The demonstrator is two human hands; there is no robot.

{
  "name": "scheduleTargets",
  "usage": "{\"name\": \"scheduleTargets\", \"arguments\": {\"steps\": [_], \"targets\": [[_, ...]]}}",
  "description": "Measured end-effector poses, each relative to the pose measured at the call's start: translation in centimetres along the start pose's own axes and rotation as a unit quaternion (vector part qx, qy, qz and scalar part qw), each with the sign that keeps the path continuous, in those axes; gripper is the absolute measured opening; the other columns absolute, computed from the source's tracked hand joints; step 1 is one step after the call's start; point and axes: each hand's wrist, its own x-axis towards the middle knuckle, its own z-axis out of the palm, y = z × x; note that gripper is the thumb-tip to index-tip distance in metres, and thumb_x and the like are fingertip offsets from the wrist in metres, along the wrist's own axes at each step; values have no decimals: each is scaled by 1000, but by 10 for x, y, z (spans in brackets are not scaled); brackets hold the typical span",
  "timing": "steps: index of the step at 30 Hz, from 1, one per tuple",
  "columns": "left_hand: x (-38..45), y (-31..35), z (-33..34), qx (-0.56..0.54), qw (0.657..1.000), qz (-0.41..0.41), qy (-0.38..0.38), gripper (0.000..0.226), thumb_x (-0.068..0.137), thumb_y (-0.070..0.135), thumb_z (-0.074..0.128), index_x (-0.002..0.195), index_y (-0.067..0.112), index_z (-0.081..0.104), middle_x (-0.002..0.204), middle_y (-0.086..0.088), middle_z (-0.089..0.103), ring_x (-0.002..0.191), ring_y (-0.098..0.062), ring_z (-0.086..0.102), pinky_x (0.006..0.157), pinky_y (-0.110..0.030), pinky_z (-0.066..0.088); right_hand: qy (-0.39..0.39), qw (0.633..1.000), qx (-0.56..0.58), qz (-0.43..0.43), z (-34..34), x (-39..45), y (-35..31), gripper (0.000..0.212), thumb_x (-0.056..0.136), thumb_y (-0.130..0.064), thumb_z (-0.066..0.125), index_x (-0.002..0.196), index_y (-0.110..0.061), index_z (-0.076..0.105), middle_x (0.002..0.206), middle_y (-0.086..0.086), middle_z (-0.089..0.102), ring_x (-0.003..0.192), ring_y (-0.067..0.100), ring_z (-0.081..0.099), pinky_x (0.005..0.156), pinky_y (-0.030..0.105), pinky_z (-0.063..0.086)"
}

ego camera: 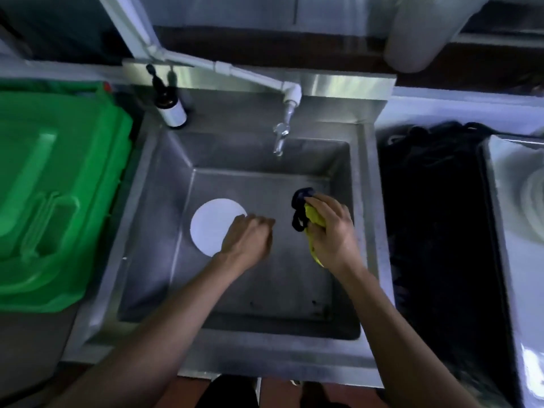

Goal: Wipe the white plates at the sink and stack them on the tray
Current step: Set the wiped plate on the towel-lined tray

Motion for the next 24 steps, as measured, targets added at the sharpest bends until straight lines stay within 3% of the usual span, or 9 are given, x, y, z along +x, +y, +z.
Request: {"name": "scheduleTargets", "arguments": {"steps": [2, 6, 12, 17, 24], "targets": [[-6, -30, 6, -3, 1000, -24, -11, 19, 83, 8, 55, 96, 12, 69, 92, -12, 70, 85, -37, 63, 68, -40, 49, -21, 1000, -2, 1, 26, 7, -13, 59, 80, 6, 68, 135, -14, 62, 138, 5, 57, 115, 33, 52, 100, 39, 46], [-15, -81, 27, 10, 999, -48, -18, 34, 89, 16, 54, 121, 14, 68, 113, -9, 69, 102, -33, 61, 80, -42, 51, -45, 999, -6, -2, 71, 19, -34, 57, 78, 8, 67, 132, -10, 64, 136, 8, 59, 114, 35, 54, 100, 38, 45], [-31, -136, 60, -76, 988, -135, -15, 38, 98, 22, 52, 135, 14, 60, 132, -7, 64, 116, -31, 59, 90, -45, 52, -89, 996, -22, -17, 124, 34, -41, 57, 77, 13, 66, 131, -7, 64, 134, 11, 61, 113, 35, 56, 99, 31, 41], [-34, -178, 102, -144, 960, -241, -1, 47, 101, 27, 55, 147, 17, 51, 147, -5, 56, 130, -29, 54, 105, -44, 47, -130, 991, -6, -25, 171, 52, -23, 59, 76, 12, 64, 130, -12, 65, 134, 7, 61, 113, 36, 56, 99, 37, 47], [-21, -224, 154, -185, 911, -367, -31, 51, 99, 24, 51, 149, 21, 46, 148, 0, 53, 135, -24, 50, 105, -45, 47, -207, 976, 4, -64, 230, 80, 6, 55, 75, 4, 56, 127, -12, 67, 131, 9, 63, 117, 41, 55, 96, 50, 50]]}}
